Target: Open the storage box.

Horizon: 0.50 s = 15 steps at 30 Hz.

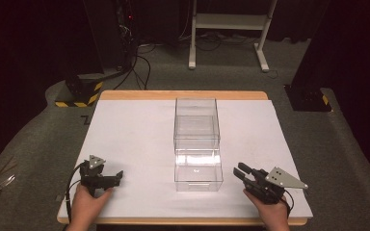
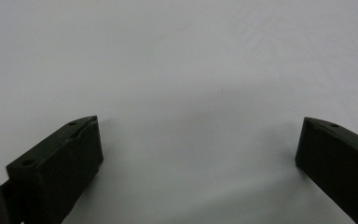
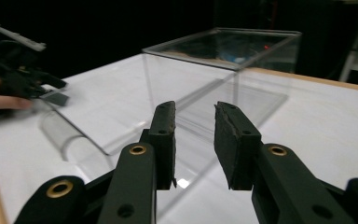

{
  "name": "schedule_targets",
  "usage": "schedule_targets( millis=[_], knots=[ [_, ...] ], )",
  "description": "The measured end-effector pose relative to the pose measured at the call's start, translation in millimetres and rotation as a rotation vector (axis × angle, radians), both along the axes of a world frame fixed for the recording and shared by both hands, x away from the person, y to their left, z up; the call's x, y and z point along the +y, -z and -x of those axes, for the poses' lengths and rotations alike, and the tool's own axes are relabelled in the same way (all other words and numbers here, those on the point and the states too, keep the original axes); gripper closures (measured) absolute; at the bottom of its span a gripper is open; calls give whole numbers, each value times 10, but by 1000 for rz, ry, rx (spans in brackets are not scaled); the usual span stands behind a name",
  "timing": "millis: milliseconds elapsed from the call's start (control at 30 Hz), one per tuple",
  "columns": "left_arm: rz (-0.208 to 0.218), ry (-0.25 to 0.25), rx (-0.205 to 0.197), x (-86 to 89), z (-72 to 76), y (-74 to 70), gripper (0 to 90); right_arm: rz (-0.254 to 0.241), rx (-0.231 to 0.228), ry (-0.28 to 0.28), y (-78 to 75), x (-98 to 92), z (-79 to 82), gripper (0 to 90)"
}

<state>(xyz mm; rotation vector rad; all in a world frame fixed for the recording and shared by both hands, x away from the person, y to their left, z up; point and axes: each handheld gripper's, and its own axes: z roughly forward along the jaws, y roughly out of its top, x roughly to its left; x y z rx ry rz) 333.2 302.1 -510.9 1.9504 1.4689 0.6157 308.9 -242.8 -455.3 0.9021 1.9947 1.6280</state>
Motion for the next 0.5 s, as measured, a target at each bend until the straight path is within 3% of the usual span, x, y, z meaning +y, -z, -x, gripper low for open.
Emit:
schedule_targets(
  millis=[267, 333, 500],
  knots=[
    [0, 0, 0, 0, 0, 0, 6, 45, 44, 122, 113, -217, -94, 631],
    [0, 0, 0, 0, 0, 0, 6, 66, 60, 161, 145, -264, -120, 584],
    [-2, 2, 0, 2, -1, -1, 6, 196, 119, 261, 260, -311, -199, 507]
  ],
)
